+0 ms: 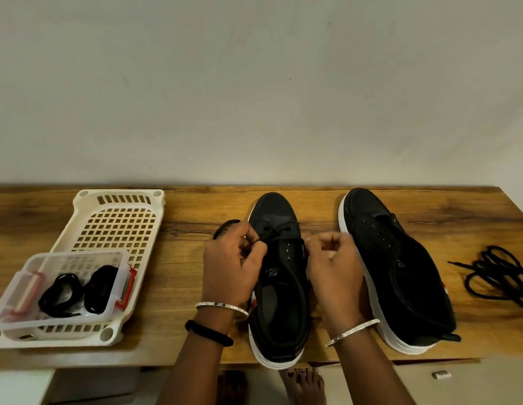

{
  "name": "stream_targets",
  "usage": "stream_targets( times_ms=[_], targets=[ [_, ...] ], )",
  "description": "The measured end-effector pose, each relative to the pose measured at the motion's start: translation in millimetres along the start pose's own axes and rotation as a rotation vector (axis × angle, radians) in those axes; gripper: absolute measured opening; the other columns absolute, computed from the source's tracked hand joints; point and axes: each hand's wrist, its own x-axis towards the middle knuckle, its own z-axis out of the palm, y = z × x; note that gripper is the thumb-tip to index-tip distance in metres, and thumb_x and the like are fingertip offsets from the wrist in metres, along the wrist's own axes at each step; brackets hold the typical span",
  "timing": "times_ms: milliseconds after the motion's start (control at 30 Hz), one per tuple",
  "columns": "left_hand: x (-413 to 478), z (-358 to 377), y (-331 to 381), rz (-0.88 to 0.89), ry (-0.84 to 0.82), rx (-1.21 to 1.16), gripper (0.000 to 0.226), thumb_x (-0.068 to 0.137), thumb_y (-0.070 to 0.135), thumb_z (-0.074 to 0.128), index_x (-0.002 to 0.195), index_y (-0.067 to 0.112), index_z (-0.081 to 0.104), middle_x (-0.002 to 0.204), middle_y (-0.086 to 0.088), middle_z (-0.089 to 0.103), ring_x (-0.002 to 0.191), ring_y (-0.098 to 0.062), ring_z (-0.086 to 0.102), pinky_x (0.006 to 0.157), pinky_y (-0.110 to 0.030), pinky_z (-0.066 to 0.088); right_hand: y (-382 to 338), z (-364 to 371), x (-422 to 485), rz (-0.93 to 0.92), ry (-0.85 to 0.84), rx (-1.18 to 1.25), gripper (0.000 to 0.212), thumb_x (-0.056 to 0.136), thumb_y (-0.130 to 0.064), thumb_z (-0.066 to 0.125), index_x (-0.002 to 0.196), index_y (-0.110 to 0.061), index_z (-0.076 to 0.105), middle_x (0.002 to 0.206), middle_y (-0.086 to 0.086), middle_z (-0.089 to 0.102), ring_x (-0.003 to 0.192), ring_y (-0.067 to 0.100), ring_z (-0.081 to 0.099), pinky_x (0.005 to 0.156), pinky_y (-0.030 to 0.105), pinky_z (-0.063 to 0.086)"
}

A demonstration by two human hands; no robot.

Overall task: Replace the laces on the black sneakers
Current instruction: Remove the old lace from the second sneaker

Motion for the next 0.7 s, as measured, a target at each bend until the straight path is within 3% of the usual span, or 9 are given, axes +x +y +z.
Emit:
stream_targets(
  times_ms=[67,133,267,367,500,533,600,667,700],
  targets=[
    [0.4,0.7,0.5,0.012,0.005,0.02,0.018,0.078,0.008,0.069,0.067,0.018,0.059,0.052,0.006,0.053,0.044,-0.012,0.048,0.045,-0.015,0.033,-9.2,-1.7,-5.2,-0.39,0.07,-0.2,0.017,0.086,-0.027,0.071,0.101,-0.025,0.061,0.105,-0.01,0.053,0.087,0.011,0.058,0.073,0.031,0.05],
    [0.0,0.6,1.6,0.023,0.009,0.027,0.013,0.077,0.014,0.066,0.068,0.019,0.059,0.052,0.007,0.054,0.044,-0.013,0.049,0.045,-0.014,0.033,-11.7,2.7,-7.6,-0.583,-0.061,-0.333,0.019,0.088,-0.03,0.069,0.106,-0.025,0.065,0.109,-0.01,0.05,0.091,0.01,0.056,0.075,0.027,0.049],
    [-0.7,0.7,1.1,0.028,0.003,0.035,0.009,0.077,0.017,0.065,0.069,0.018,0.061,0.053,0.007,0.056,0.046,-0.014,0.052,0.044,-0.019,0.038,-1.9,12.1,-6.1,-0.564,-0.258,-0.482,0.022,0.09,-0.033,0.069,0.112,-0.029,0.071,0.109,-0.011,0.058,0.106,0.013,0.05,0.083,0.023,0.043],
    [-1.2,1.6,1.7,0.029,-0.006,0.054,0.012,0.078,0.013,0.069,0.07,0.018,0.062,0.052,0.009,0.054,0.044,-0.013,0.051,0.044,-0.012,0.033,-1.6,10.6,-4.5,-0.546,-0.263,-0.468,0.015,0.089,-0.032,0.072,0.104,-0.03,0.074,0.102,-0.012,0.061,0.105,0.013,0.051,0.078,0.022,0.043],
    [-1.8,2.0,2.0,0.032,-0.001,0.044,0.01,0.079,0.017,0.065,0.069,0.016,0.062,0.051,0.008,0.053,0.043,-0.013,0.049,0.042,-0.017,0.035,-1.9,13.3,-9.2,-0.615,-0.177,-0.433,0.003,0.093,-0.027,0.067,0.09,-0.028,0.066,0.092,-0.014,0.059,0.091,0.01,0.053,0.069,0.021,0.04],
    [-1.5,1.9,1.4,0.031,0.004,0.043,0.011,0.079,0.017,0.065,0.069,0.016,0.062,0.051,0.008,0.053,0.043,-0.013,0.049,0.043,-0.019,0.036,-1.6,14.3,-10.5,-0.568,-0.141,-0.338,0.005,0.093,-0.025,0.066,0.088,-0.026,0.065,0.089,-0.013,0.06,0.086,0.008,0.054,0.068,0.021,0.042],
    [-0.9,2.1,0.3,0.02,0.01,0.036,0.013,0.079,0.013,0.066,0.068,0.016,0.061,0.05,0.007,0.052,0.043,-0.012,0.048,0.044,-0.019,0.035,-2.5,13.1,-6.1,-0.304,-0.088,-0.025,0.009,0.094,-0.02,0.065,0.085,-0.02,0.065,0.084,-0.01,0.065,0.079,0.005,0.059,0.068,0.021,0.045],
    [-0.6,2.6,-0.1,0.002,0.01,0.028,0.017,0.079,0.007,0.068,0.067,0.016,0.061,0.05,0.006,0.052,0.043,-0.012,0.048,0.045,-0.017,0.035,-4.2,6.8,-1.0,0.004,-0.135,0.268,0.009,0.093,-0.017,0.067,0.085,-0.014,0.068,0.08,-0.003,0.068,0.075,0.012,0.062,0.068,0.027,0.047],
    [-0.3,2.8,-0.1,-0.001,0.009,0.027,0.018,0.079,0.006,0.068,0.067,0.016,0.061,0.05,0.006,0.053,0.043,-0.013,0.048,0.046,-0.017,0.035,-3.7,3.7,1.2,0.072,-0.166,0.299,0.007,0.092,-0.018,0.069,0.086,-0.013,0.069,0.081,-0.001,0.068,0.076,0.015,0.062,0.068,0.03,0.049]
  ],
)
